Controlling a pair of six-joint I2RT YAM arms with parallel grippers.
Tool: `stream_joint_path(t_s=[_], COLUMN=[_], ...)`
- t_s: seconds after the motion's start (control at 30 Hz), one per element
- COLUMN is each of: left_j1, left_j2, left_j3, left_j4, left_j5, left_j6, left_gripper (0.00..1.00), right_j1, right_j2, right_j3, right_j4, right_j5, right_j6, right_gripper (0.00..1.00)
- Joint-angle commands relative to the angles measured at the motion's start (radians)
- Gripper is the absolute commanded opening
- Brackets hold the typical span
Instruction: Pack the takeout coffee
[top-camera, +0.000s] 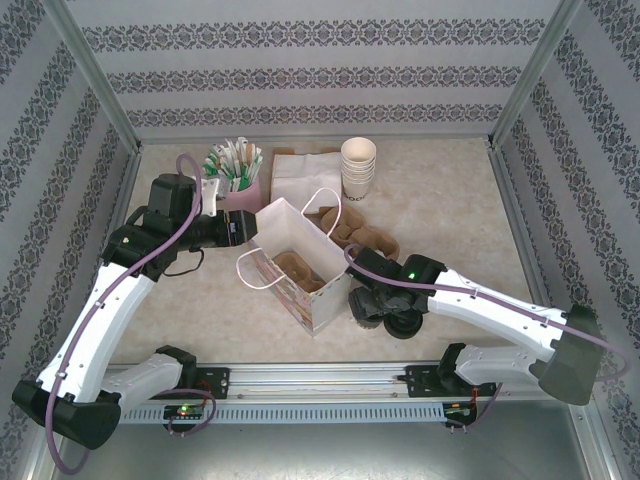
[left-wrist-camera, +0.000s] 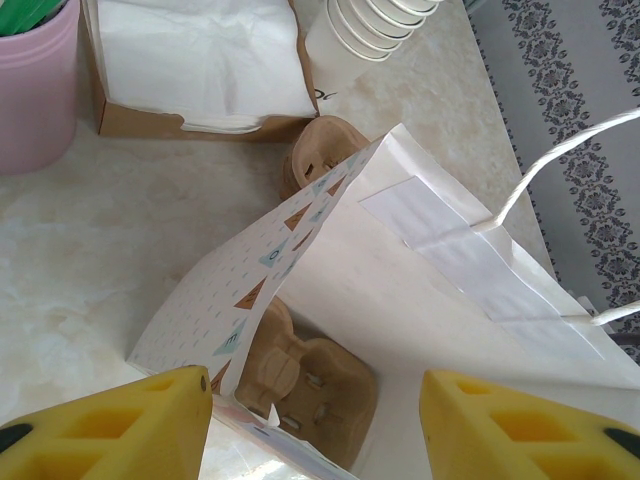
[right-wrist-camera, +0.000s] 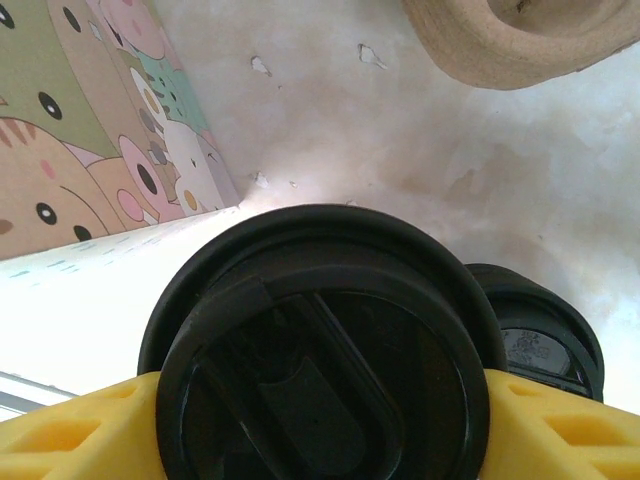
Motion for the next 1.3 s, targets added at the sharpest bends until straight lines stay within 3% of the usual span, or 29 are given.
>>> stream_joint_path(t_s=[0.0,0.6,0.97,1.27], left_j1=[-0.016,-0.018,-0.02,-0.035], left_j2=[-0.018,-0.049,-0.056,-0.056], left_j3=[-0.008,0.009,-0.016,-0.031], left_j4=[-0.022,-0.019,0.015,0.036], left_j5=[-0.016,-0.074,0.014,0.047], left_j6=[-0.004,-0.004,-0.032,-0.06], left_gripper=[0.58,0.59,0.59,0.59], right_j1=[-0.007,-0.007,-0.011,-0.011], right_j2=[0.015,-0.077,-0.093,-0.077], right_j3=[-0.013,0.299,0.6,0.825], right_j4=[-0.023,-0.232,-0.397,-0.41], right_j5=[-0.02,0.07,0.204,0.244], right_j6=[0.0,-0.045,-0.131,-0.242], right_gripper=[0.68,0.64,0.63,0.62])
